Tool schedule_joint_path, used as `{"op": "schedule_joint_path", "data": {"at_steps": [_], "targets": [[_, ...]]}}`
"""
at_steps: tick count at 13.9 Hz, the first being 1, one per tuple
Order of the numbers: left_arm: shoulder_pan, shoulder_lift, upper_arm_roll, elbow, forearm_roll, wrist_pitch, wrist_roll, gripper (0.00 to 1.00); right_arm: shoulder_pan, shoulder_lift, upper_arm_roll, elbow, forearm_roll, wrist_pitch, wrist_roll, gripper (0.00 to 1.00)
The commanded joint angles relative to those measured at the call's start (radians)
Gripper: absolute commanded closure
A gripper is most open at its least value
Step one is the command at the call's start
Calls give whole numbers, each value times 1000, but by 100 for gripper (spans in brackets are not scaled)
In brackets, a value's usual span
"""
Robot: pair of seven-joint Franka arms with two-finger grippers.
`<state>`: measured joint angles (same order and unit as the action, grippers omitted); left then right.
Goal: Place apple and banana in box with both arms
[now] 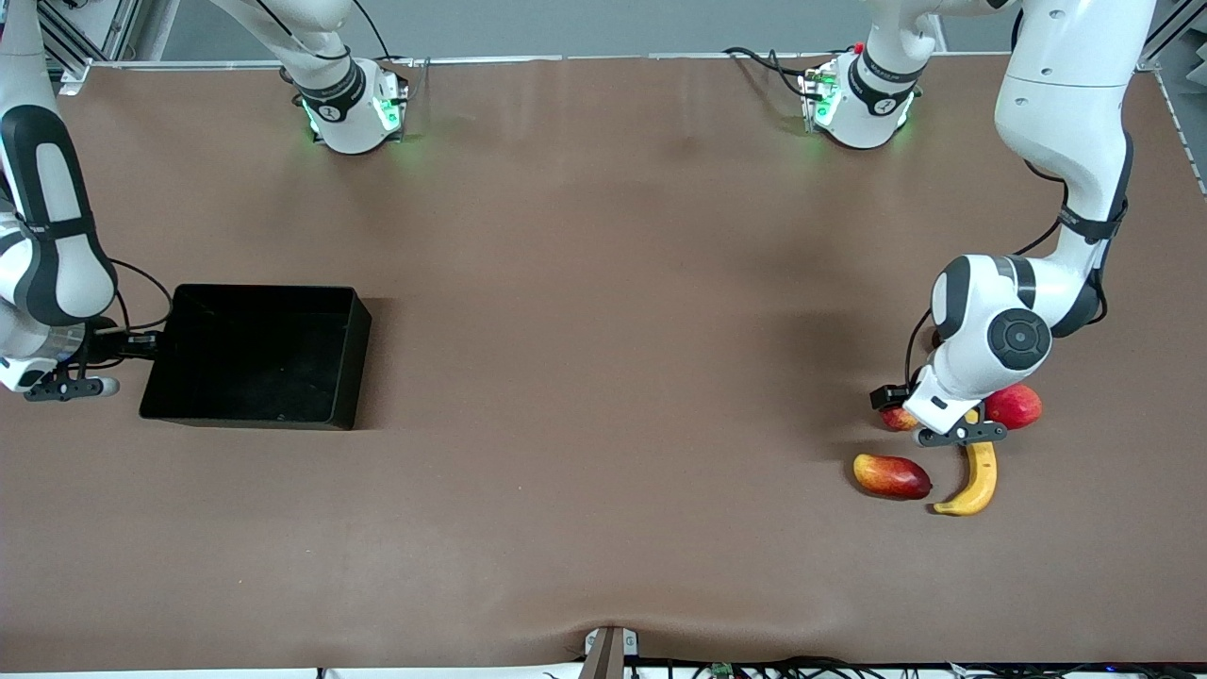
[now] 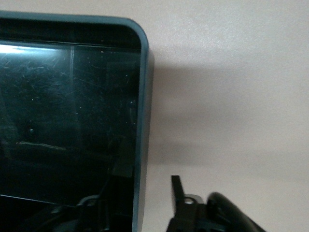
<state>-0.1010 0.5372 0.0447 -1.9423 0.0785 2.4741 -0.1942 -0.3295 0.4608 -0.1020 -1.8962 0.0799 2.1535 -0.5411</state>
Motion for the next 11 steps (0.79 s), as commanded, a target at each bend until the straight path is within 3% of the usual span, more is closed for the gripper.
{"op": "schedule_joint_path", "data": {"at_steps": [1, 4, 5, 7, 8, 11], "targets": [[1, 33, -2, 19, 26, 43, -24, 0, -20, -34, 18, -27, 20, 0, -22, 100], [0, 37, -2, 25, 26, 45, -22, 0, -14, -42, 19, -14, 43, -47, -22, 100], [0, 37, -2, 25, 26, 45, -24, 17, -11, -45, 19, 2, 69, -78, -28, 100], [0, 29, 0, 25, 26, 43, -28, 79, 0, -51, 22, 52, 77, -159, -33, 100], [-6, 17, 1, 25, 27, 40, -28, 100, 15, -53, 27, 81, 78, -199, -30, 100], [-8, -20, 3, 36, 29, 29, -24, 100, 50, -56, 28, 172, 95, -303, -20, 100]]}}
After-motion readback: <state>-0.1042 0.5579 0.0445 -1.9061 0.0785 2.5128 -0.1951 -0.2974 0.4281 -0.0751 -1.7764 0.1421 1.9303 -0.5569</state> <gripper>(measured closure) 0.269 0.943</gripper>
